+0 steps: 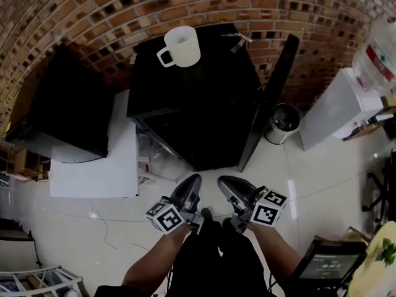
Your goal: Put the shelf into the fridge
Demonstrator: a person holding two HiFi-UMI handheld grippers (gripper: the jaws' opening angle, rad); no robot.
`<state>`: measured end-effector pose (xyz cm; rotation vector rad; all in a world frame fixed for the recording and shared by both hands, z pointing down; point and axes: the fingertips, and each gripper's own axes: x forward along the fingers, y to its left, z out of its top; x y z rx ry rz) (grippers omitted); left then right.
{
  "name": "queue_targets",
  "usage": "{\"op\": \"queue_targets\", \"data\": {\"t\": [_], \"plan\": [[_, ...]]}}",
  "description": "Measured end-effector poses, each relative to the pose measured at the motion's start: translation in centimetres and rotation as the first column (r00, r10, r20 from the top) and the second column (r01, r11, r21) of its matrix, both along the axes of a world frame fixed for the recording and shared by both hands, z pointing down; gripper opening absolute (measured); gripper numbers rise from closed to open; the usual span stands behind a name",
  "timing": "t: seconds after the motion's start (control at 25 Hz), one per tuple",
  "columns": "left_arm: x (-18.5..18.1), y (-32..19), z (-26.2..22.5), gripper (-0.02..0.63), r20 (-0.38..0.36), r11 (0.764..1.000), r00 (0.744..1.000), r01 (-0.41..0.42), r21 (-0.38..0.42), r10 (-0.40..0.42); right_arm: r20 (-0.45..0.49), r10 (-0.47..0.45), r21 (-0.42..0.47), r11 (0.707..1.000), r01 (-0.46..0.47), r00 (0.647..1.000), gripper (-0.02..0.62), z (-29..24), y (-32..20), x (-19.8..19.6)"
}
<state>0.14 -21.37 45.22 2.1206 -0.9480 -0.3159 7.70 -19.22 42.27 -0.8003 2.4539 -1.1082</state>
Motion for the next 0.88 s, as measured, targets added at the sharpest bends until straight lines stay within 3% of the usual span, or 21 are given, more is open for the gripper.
{"op": "queue_targets", "data": {"t": [0.12, 0.32, 0.64, 0.72, 0.88], "plan": [[1.0, 2.2, -4.5, 0.011, 0.046, 0.996, 0.997, -0.061, 0.07, 0.058, -0.035, 0.013, 0.054, 0.998, -0.011, 0.999, 0.008, -3.3, 1.7, 0.8], [0.9, 5.2, -8.7, 0.011, 0.097, 0.982, 0.992, -0.099, 0.16, 0.085, -0.047, 0.055, 0.108, 0.993, -0.05, 0.997, 0.008, -7.4, 4.8, 2.7], [-2.6, 7.4, -14.1, 0.011, 0.23, 0.939, 0.966, -0.184, 0.29, 0.118, -0.113, 0.162, 0.207, 0.969, -0.136, 0.98, 0.006, -12.8, 6.9, 1.4], [-4.3, 7.9, -15.2, 0.011, 0.279, 0.929, 0.957, -0.169, 0.33, 0.075, -0.111, 0.2, 0.229, 0.958, -0.17, 0.974, 0.006, -14.4, 7.3, 0.5], [-9.2, 8.4, -17.4, 0.011, 0.327, 0.933, 0.943, -0.062, 0.354, -0.061, -0.138, 0.259, 0.279, 0.936, -0.214, 0.956, 0.006, -17.4, 8.8, -1.7]]}}
